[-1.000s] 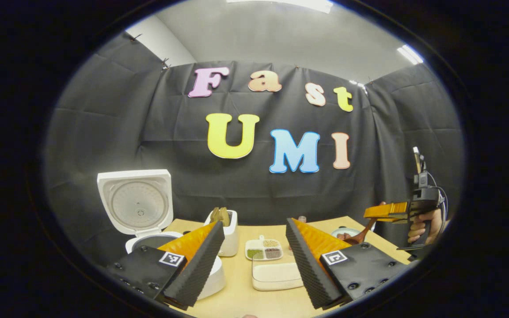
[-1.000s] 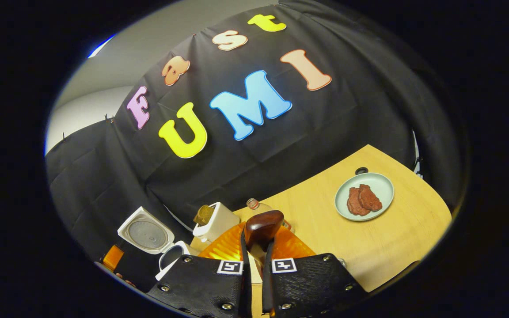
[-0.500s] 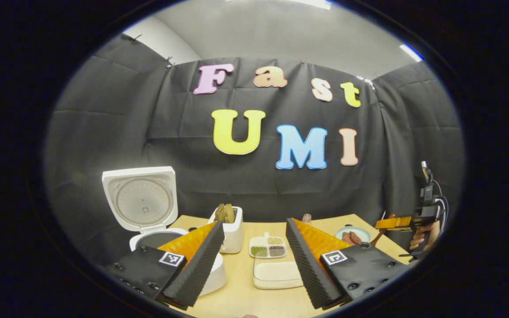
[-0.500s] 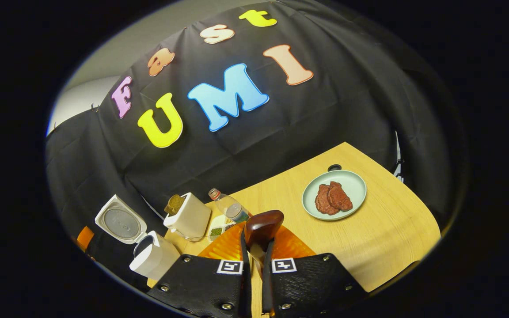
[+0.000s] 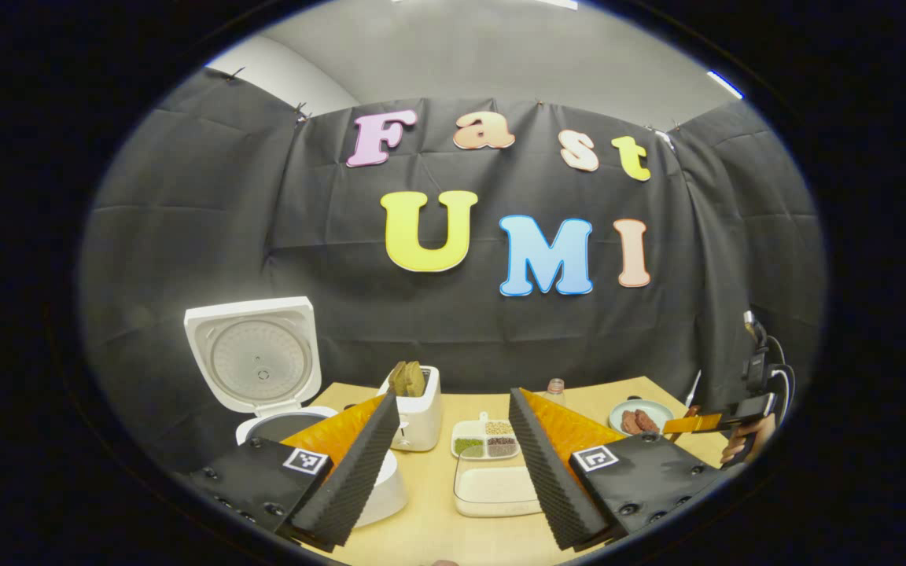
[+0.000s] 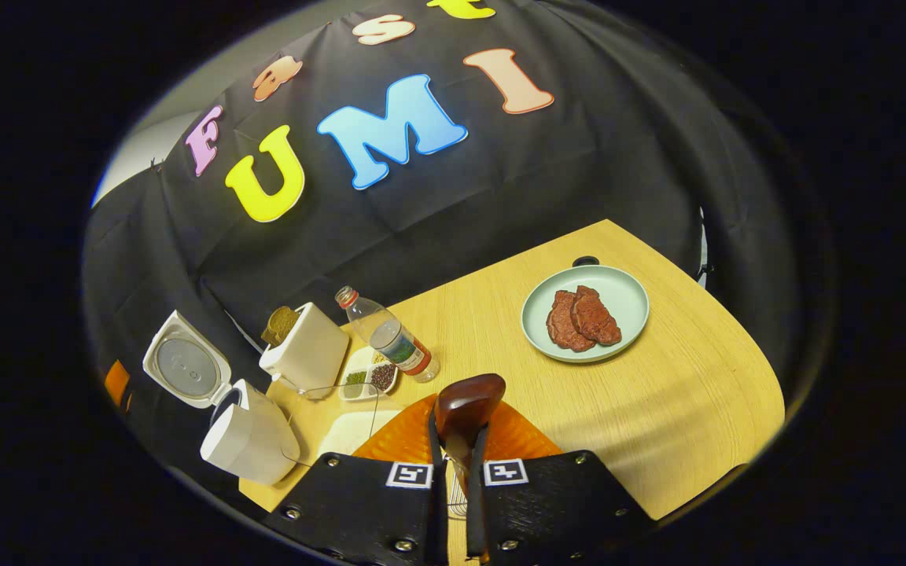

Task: Close the left gripper, press the button to open the rice cooker; take a wooden spoon from the chopstick holder with the right hand, scoop a spoonful of rice and pour it into the rice cooker, then put the wooden spoon back into the chopstick holder.

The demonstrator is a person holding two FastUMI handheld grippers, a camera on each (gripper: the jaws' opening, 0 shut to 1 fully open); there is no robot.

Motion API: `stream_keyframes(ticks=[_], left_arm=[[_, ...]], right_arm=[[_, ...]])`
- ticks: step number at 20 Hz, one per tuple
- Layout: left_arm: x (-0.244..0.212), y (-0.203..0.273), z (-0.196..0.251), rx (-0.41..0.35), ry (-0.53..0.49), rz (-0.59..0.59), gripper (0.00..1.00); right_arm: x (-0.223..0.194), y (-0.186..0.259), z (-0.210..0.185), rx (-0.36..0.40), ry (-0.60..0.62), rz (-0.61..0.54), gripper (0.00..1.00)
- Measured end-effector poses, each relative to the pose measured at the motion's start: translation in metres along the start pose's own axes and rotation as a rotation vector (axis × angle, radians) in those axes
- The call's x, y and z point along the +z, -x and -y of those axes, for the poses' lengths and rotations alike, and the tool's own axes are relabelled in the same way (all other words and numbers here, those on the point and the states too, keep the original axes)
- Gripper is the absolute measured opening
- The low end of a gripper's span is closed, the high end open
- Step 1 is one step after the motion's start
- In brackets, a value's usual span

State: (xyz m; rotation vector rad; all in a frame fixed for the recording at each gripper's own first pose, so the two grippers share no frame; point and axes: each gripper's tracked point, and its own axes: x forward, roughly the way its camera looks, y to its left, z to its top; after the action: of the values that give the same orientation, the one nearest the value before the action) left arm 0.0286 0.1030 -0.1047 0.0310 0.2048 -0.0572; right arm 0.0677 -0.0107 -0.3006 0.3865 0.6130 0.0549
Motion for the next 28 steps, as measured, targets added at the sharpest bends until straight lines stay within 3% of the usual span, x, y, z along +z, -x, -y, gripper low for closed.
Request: stream_keyframes(ticks=[3,5,8,16,20,28], left_arm=[[-0.001,-0.003,0.003,0.013,-0.005,-0.005,1.0],[0.0,-0.004,-0.002,0.04,-0.006,-0.006,1.0],[0.005,-0.007,-0.008,0.063,-0.005,0.01,1.0],[0.018,-0.03,-0.021,0.003,0.042,0.042,0.97],[0.021,-0.031,-0.033,-0.008,0.041,0.043,1.0],[0.028,-0.03,-0.074,0.022,0.037,0.046,1.0]], right_arm=[[-0.004,-0.001,0.004,-0.01,0.048,-0.006,0.1],[-0.005,0.005,0.002,0.017,0.098,0.008,0.19],[0.007,0.02,0.024,-0.092,0.28,0.073,0.95],[0.06,0.09,-0.044,-0.076,0.319,0.305,0.98],[0.084,0.103,-0.084,-0.063,0.278,0.374,0.98],[0.124,0.115,-0.152,-0.011,0.326,0.461,0.98]])
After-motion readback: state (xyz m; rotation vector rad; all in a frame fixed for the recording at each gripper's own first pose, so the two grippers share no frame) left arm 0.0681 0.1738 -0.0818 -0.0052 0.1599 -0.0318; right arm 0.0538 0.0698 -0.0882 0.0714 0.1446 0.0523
